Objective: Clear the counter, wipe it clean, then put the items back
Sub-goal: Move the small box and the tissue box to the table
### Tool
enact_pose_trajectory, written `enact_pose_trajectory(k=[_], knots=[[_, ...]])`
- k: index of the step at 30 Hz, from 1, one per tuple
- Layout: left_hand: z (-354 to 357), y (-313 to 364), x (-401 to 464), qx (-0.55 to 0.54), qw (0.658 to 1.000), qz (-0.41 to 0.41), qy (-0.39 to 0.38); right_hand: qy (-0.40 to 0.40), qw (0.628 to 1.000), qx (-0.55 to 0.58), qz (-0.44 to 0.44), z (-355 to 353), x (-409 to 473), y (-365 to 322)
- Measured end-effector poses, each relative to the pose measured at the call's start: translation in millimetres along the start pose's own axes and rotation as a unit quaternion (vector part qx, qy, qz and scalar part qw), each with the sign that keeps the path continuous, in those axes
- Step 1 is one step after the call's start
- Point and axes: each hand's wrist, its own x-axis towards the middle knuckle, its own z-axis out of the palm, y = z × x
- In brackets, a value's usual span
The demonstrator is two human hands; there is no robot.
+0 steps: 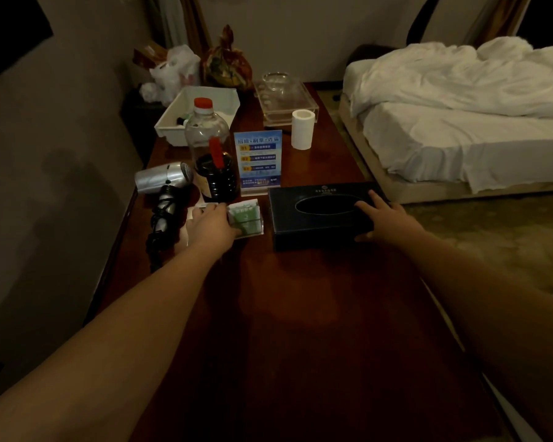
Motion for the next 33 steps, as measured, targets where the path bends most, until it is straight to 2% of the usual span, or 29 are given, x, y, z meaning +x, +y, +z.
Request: enact_pose_trajectory(k=[6, 10, 12, 15, 17, 22, 26, 33], knots=[[6, -6, 1, -0.016, 1.0, 0.003, -0.004, 0.0, 1.0, -0.015, 0.0, 3, 3, -1], [0, -9, -4, -0.044, 0.999, -0.017, 0.004, -0.002, 0.998, -0.065, 0.001, -3, -7, -7], [-11, -8, -12, -0.04, 0.999, 0.001, 0.022, 0.039, 0.997, -0.065, 0.007, -4, -17, -11], [-28, -10, -36, -0.069, 0.997, 0.018, 0.027, 0.153, 0.988, -0.004, -0.017, -5, -42, -24], [-39, -15, -58, -0.09, 0.996, 0.013, 0.016, 0.186, 0.981, 0.042, -0.029, -10, -63, -37], [-81, -32, -126, -0.16, 0.987, 0.009, -0.011, 0.156, 0.973, 0.163, -0.042, -30, -133, -78], [-133, -47, -201, -0.228, 0.973, -0.012, -0.02, 0.15, 0.966, 0.196, -0.071, -48, -206, -114], [-219, -77, -365, -0.308, 0.946, -0.095, 0.022, 0.121, 0.944, 0.237, -0.192, -69, -353, -154]])
